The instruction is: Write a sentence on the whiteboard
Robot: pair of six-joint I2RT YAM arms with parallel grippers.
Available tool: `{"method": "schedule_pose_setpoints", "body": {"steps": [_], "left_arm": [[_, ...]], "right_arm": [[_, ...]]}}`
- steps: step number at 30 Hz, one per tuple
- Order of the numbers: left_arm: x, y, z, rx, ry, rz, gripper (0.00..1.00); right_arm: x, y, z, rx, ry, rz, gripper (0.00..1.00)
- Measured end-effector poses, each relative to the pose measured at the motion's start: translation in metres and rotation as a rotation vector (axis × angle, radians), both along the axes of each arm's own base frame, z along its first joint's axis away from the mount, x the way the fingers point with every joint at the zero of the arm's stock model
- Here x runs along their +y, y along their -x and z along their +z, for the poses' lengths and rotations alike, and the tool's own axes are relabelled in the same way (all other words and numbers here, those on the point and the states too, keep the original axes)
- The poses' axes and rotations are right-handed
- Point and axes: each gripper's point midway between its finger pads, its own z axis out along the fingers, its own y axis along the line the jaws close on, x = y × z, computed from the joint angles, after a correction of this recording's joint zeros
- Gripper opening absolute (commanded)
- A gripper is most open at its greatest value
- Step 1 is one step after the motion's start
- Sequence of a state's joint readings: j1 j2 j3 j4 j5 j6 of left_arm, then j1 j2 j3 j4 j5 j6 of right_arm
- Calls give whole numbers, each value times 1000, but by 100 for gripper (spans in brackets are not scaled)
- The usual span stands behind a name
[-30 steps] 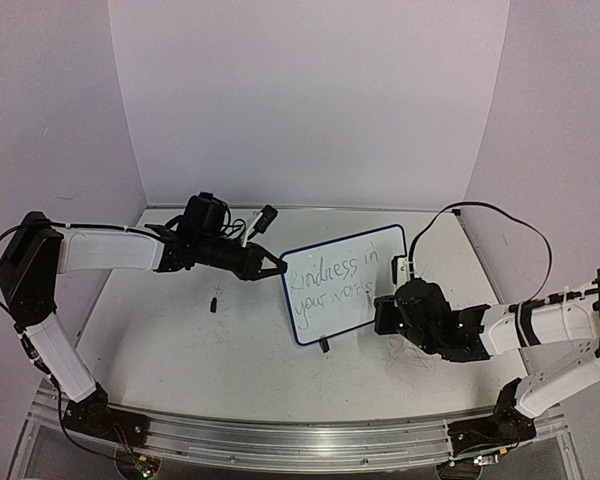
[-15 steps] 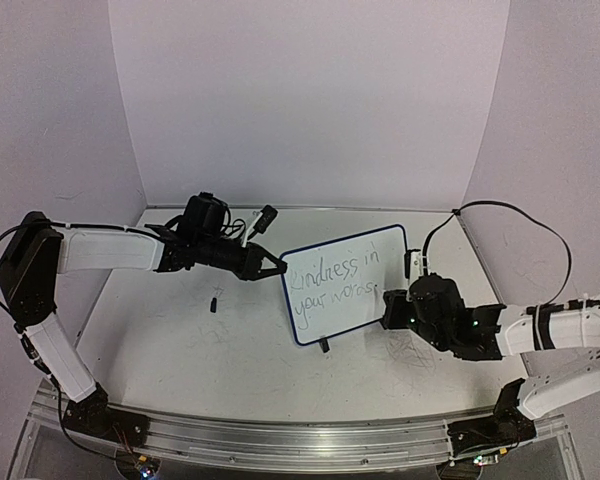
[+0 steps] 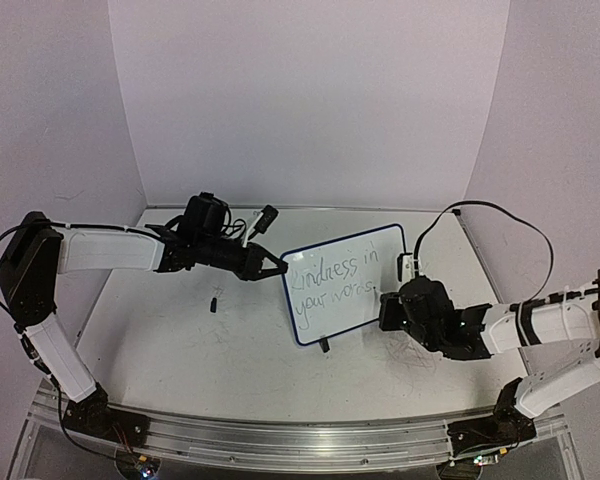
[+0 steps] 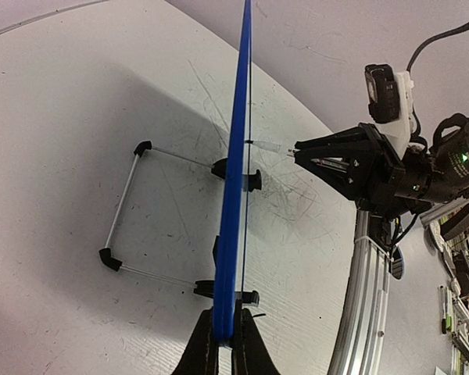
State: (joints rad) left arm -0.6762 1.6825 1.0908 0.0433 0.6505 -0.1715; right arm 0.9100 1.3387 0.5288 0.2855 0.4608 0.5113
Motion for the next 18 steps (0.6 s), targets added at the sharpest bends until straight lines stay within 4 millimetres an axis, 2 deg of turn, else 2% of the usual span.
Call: {"method": "schedule_pose_setpoints", "body": {"steps": [4, 10, 18], "left_arm": [[0, 1, 0, -1, -1, -1, 0], [0, 1, 0, -5, -2, -5, 0], [-1, 1, 0, -7, -2, -5, 0]], "right_arm": [[-3, 3, 9, -6, -4, 3, 0], [-6, 10, 53, -78, -101, 33, 0], [12, 8, 35, -47, -57, 111, 0]]}}
